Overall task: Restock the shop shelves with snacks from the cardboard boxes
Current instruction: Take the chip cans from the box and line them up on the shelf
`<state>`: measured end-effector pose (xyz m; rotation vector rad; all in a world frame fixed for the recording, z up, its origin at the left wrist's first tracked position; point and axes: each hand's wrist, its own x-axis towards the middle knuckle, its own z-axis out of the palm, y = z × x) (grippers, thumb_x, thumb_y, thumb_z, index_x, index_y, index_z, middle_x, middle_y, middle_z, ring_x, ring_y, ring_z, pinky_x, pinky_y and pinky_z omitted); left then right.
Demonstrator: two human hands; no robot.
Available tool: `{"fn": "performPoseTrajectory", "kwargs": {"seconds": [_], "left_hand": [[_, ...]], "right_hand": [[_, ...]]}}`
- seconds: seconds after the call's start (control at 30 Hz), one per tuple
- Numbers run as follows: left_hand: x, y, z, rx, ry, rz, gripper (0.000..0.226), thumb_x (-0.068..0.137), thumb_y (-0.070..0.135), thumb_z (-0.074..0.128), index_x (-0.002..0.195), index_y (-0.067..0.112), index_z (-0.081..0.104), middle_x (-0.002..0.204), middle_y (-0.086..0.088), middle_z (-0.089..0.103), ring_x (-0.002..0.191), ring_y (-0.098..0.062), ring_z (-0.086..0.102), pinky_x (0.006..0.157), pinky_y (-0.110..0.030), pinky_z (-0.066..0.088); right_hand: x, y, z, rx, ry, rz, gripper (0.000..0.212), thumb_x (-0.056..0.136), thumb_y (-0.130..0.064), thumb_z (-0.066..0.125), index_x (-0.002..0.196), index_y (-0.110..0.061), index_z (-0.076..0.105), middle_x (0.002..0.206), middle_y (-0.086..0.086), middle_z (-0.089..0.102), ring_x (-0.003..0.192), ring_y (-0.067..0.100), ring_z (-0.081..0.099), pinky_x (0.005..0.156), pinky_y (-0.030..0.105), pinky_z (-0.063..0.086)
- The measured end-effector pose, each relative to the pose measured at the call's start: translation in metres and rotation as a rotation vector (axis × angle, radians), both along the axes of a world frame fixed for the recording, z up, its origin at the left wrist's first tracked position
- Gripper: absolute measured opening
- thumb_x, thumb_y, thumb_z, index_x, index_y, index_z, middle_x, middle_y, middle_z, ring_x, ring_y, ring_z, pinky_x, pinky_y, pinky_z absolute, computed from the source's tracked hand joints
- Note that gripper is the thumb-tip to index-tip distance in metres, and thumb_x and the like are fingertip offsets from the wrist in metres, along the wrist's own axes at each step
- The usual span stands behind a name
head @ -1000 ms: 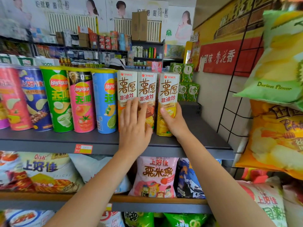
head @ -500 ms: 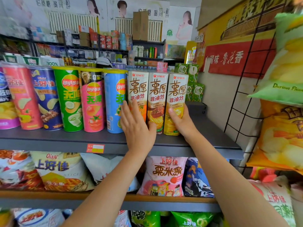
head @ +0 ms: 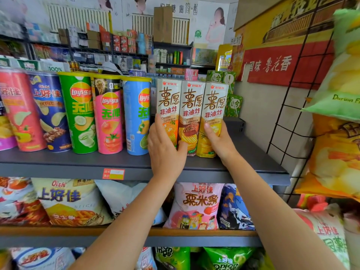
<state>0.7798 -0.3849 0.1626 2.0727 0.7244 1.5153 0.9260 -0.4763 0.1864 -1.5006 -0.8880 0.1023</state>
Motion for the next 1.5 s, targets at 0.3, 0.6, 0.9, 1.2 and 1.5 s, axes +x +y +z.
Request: {"fn": "performPoseTrajectory", "kwargs": {"seconds": [0.3,0.6,0.9,1.2,1.5], "left_hand": [[0.003,0.005,0.000,0.030,0.081,0.008,0.113,0.079,0.036,0.078,0.157,0.026,-0.002,0.148,-0.015,0.035,0.134,-0.031,0.041,0.103,-0.047,0.045],[-0.012,-0.003,-0.004,0.202,-0.105,-0.002,0.069,0.082,0.025,0.060,0.144,0.008,0.037,0.146,-0.016,0.040,0.138,-0.031,0.036,0.113,-0.048,0.033],[-0.062,0.054,0.000,0.019,-0.019,0.213,0.062,0.085,0.024,0.071,0.136,0.003,0.044,0.131,-0.016,0.051,0.120,-0.035,0.049,0.093,-0.050,0.045],[-0.056,0.060,0.002,-0.121,0.206,0.250,0.072,0.080,0.047,0.077,0.132,0.017,0.037,0.120,-0.003,0.064,0.102,-0.030,0.065,0.062,-0.034,0.041],[-0.063,0.059,0.002,-0.185,0.270,0.221,0.064,0.081,0.050,0.073,0.127,0.020,0.040,0.115,0.003,0.065,0.100,-0.029,0.066,0.066,-0.034,0.039]], "right_hand": [[-0.001,0.001,-0.001,-0.023,-0.097,-0.066,0.064,0.090,-0.037,0.071,0.144,-0.026,0.039,0.123,-0.016,0.060,0.105,-0.011,0.058,0.084,0.012,0.045],[-0.037,-0.023,0.006,0.160,-0.124,-0.414,0.084,0.086,-0.056,0.063,0.151,-0.015,0.031,0.148,0.006,0.040,0.138,0.018,0.039,0.114,0.045,0.037],[-0.123,0.006,-0.004,0.006,-0.671,-0.050,0.017,0.091,-0.021,0.054,0.102,-0.015,0.065,0.095,-0.002,0.064,0.077,0.011,0.058,0.064,0.029,0.047],[-0.121,0.046,-0.030,-0.045,-0.293,0.066,0.024,0.093,-0.008,0.057,0.114,-0.017,0.065,0.096,-0.009,0.066,0.081,0.002,0.060,0.069,0.014,0.043],[-0.112,0.046,-0.029,-0.047,-0.245,0.137,0.019,0.095,-0.011,0.057,0.085,-0.020,0.070,0.084,-0.015,0.065,0.072,-0.005,0.056,0.066,0.012,0.041]]}}
